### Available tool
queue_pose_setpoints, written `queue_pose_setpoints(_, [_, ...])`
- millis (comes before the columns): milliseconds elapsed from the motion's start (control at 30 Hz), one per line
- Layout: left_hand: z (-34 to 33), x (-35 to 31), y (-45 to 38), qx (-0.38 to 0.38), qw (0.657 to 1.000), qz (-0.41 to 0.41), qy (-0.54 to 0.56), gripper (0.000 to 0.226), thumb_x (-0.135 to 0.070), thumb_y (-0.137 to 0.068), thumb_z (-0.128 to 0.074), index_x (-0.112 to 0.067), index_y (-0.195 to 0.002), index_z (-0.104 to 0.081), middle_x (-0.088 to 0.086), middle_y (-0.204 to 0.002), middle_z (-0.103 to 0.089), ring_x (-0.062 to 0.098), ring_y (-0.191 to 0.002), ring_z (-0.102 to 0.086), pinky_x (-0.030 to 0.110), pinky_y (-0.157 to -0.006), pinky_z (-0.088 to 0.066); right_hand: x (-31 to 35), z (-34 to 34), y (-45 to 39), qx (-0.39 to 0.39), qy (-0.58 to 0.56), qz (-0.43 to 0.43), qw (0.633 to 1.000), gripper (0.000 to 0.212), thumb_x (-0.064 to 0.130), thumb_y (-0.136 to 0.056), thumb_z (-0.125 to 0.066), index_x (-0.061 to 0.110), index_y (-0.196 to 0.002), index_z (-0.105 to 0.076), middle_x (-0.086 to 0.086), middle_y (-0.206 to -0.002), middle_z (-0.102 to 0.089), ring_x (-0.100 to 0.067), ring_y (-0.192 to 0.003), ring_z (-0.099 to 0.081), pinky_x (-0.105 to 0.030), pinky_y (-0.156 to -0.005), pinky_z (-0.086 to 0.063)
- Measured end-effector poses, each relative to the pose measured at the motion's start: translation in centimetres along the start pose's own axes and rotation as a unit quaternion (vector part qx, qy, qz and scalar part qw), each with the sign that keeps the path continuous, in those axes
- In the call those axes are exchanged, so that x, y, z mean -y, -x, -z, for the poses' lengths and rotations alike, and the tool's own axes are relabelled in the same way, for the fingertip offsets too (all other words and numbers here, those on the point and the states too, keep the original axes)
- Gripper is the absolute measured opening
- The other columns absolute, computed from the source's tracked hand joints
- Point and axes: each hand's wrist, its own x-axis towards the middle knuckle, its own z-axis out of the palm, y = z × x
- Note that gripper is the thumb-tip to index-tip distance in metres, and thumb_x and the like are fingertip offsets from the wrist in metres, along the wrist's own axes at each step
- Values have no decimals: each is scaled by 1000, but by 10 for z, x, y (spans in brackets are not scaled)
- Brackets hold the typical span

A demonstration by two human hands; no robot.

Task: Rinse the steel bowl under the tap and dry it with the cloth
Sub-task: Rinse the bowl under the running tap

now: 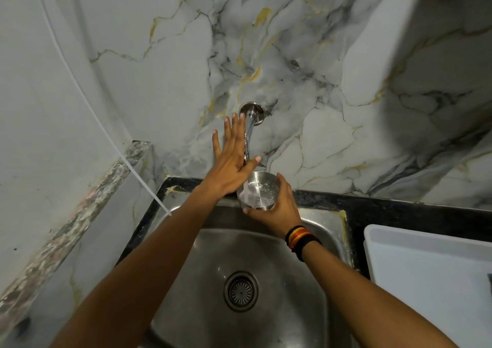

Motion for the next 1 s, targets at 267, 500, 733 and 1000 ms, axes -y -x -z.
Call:
queue_pose_setpoints(267, [-12, -15, 3, -53, 998, 41, 14, 106, -67, -104, -43, -11, -170, 19, 18, -173, 37, 33, -162, 35, 50, -125, 29, -11, -3, 9, 10, -10, 11, 1000, 141, 51, -55, -98, 22, -163, -13, -6, -166, -27, -26, -149, -37, -32, -108, -38])
queue_pose_setpoints(500, [-12, -18, 3, -50, 996, 49, 50, 99, -68, -105, -35, -16, -170, 20, 15, -173, 38, 31, -161, 36, 55, -128, 26, -6, 8, -5, -2, -2, 3, 1000, 133, 51, -59, -97, 21, -161, -17, -8, -164, -31, -30, -147, -40, -39, -109, -42])
queue_pose_setpoints(733, [-8, -14, 4, -25, 998, 34, 49, 96, -66, -107, -30, -17, -170, 23, 11, -172, 41, 27, -160, 39, 58, -128, 26, -24, 0, 15, 26, -11, 8, 1000, 134, 57, -51, -97, 22, -158, -24, -4, -160, -40, -23, -142, -46, -34, -109, -46])
queue_pose_setpoints(1000, [-11, -15, 4, -43, 998, 49, 7, 96, -60, -109, -38, -15, -169, 23, 14, -172, 40, 30, -160, 39, 56, -126, 28, -16, -5, 14, 47, -32, 34, 998, 130, 52, -55, -98, 26, -158, -22, -3, -160, -38, -20, -141, -44, -35, -111, -45])
